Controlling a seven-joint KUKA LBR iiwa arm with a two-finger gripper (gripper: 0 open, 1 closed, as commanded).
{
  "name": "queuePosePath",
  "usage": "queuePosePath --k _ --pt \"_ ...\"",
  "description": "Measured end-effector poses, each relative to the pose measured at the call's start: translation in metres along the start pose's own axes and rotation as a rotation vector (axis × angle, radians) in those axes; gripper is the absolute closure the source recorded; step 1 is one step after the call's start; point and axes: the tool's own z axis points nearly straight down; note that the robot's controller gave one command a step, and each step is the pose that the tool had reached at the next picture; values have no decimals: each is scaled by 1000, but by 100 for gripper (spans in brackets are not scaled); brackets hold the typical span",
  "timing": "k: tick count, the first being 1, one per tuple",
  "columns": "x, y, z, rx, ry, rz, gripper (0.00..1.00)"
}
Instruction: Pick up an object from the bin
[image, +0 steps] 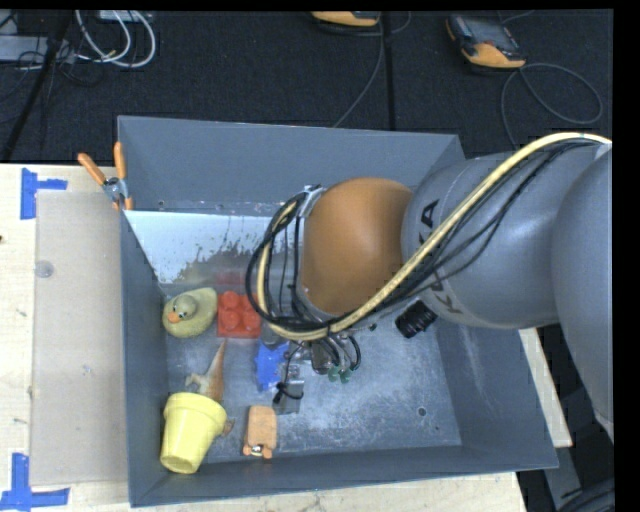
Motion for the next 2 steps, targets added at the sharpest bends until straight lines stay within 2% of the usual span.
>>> queuePosePath --k 1,2 --pt "14 22 73 0 11 -321 100" --pt "14 23 73 0 11 -321 100"
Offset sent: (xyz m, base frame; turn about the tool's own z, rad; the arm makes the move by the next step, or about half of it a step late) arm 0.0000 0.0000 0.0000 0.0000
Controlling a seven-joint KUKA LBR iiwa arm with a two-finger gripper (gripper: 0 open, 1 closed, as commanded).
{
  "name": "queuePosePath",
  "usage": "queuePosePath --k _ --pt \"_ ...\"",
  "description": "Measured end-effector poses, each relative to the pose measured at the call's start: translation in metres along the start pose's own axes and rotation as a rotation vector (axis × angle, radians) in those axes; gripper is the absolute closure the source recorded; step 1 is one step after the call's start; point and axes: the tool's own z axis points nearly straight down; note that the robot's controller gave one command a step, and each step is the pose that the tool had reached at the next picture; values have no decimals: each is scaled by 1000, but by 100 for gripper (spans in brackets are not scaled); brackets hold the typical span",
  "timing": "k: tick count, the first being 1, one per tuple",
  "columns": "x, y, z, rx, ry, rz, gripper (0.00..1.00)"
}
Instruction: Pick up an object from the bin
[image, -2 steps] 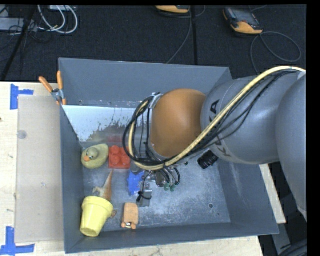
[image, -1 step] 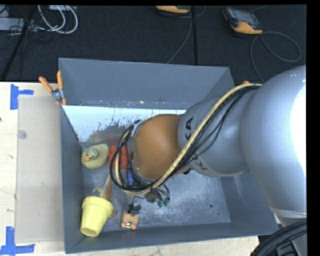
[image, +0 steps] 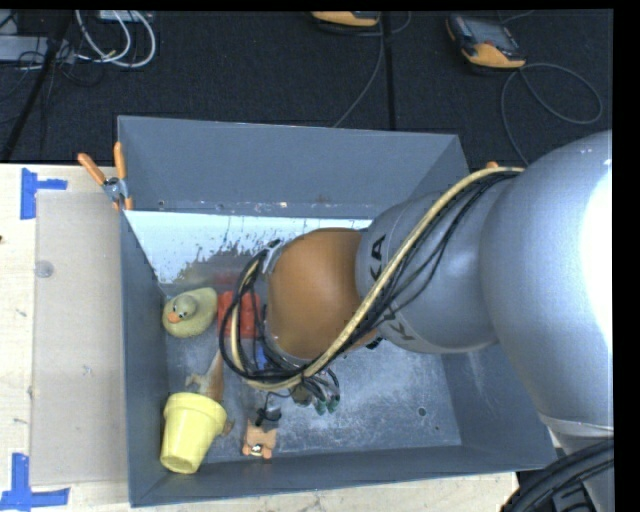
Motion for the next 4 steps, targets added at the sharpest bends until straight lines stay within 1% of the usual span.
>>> queuePosePath --k 1,2,3,4 --pt "7 9 -39 0 8 -12 100" --pt "32 -5 -71 0 3 97 0" --pt "32 -5 -71 0 3 98 0" --pt "30 4 -42 0 -3 25 0"
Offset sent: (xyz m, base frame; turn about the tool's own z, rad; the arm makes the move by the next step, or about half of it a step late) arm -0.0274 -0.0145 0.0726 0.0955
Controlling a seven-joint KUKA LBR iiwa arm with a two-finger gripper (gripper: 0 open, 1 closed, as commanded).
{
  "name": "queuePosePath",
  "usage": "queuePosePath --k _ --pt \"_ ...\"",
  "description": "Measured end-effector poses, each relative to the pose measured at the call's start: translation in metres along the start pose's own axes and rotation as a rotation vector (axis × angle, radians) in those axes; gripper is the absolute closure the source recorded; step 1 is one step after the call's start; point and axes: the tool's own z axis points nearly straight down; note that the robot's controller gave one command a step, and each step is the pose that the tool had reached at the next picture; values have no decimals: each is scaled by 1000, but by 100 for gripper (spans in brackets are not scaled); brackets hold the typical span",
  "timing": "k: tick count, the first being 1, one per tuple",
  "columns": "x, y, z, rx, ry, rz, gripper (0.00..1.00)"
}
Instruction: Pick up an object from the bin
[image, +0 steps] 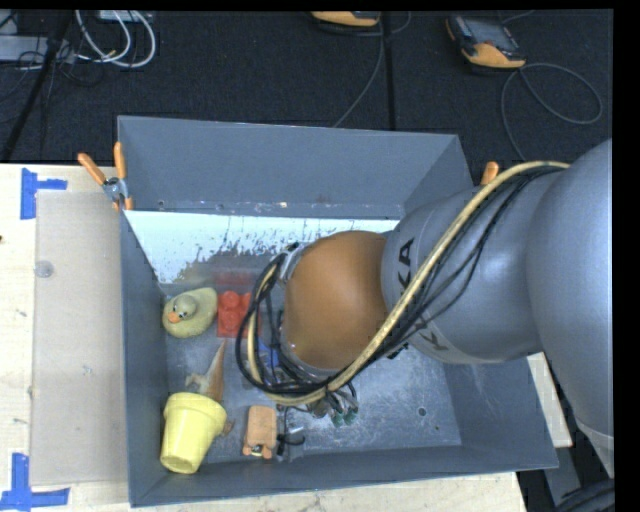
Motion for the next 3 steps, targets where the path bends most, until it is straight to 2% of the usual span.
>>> queuePosePath --k 1,3 --pt "-19 -19 67 -3 5 -429 100" --pt "-19 -19 67 -3 6 -424 100"
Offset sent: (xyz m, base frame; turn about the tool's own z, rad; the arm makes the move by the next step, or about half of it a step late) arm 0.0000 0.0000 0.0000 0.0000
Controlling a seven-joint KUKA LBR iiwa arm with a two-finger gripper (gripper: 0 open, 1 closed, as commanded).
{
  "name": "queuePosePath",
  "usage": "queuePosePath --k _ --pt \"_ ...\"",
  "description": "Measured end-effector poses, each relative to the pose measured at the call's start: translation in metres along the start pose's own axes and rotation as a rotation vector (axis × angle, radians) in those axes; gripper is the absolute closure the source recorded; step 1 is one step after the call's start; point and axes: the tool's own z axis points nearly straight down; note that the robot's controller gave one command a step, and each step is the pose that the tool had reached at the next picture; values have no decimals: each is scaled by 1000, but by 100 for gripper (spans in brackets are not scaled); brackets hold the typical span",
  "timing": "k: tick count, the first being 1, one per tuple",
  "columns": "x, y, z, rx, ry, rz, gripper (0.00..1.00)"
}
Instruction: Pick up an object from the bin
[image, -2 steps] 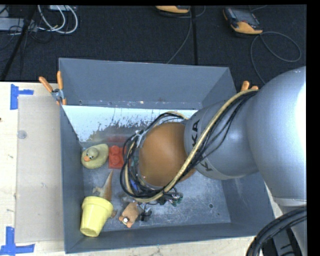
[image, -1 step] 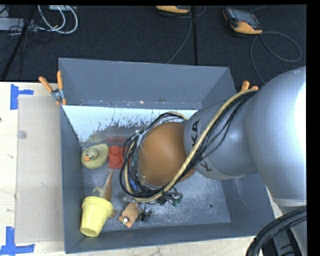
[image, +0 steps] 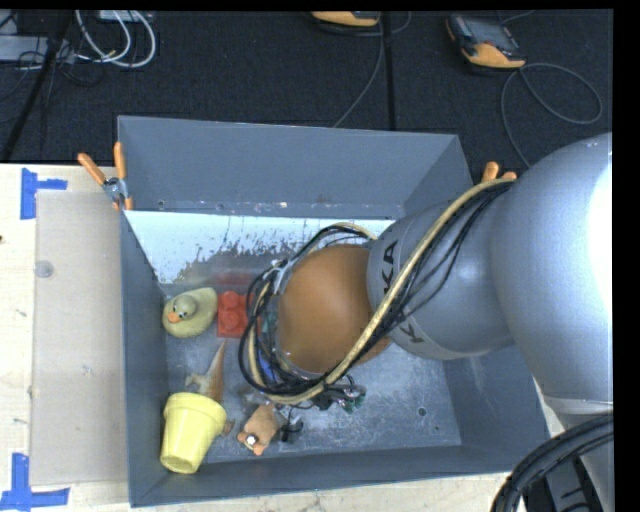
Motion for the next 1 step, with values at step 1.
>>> queuePosePath --k 1 --pt "0 0 0 0 0 0 100"
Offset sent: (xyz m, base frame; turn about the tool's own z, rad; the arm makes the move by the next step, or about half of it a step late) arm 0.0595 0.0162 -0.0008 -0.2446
